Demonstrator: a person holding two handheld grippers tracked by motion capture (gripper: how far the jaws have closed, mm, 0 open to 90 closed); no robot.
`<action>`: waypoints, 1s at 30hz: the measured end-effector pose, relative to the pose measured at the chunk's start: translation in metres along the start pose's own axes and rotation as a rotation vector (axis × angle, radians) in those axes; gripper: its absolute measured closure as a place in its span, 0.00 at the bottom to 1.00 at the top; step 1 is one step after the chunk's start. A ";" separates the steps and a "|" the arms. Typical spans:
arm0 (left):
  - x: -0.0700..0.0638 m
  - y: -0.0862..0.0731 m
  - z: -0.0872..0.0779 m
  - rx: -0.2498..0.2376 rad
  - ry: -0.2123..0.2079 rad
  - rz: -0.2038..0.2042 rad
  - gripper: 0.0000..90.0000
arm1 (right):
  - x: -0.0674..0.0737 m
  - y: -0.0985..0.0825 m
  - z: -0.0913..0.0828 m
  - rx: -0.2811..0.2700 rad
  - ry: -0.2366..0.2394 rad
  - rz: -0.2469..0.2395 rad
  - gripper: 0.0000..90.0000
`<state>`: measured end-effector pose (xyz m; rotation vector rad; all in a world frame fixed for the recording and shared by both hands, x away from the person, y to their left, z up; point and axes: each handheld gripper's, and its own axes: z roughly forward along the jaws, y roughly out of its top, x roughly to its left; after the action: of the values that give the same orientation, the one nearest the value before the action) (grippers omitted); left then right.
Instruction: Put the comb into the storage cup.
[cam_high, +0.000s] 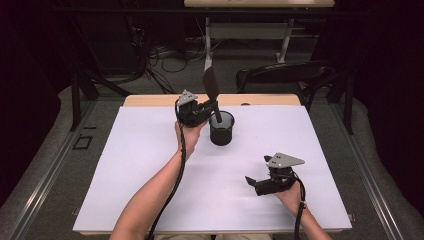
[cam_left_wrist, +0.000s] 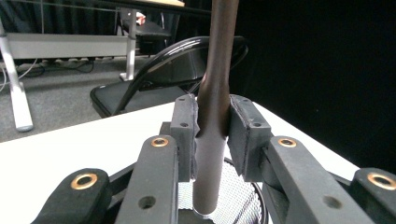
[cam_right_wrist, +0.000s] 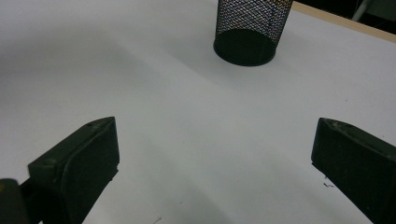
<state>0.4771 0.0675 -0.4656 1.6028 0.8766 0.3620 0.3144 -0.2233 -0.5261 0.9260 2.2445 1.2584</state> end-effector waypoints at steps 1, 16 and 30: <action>0.000 -0.001 0.000 -0.001 -0.001 -0.002 0.81 | 0.000 0.000 0.000 0.000 0.000 0.000 0.01; 0.000 -0.007 0.004 0.029 0.003 -0.005 0.81 | 0.000 0.000 0.000 0.005 -0.002 -0.003 0.01; 0.000 -0.014 0.008 0.054 0.006 -0.007 0.81 | 0.000 0.000 0.000 0.003 -0.005 -0.003 0.01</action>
<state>0.4778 0.0618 -0.4804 1.6488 0.9029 0.3404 0.3148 -0.2237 -0.5265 0.9255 2.2439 1.2506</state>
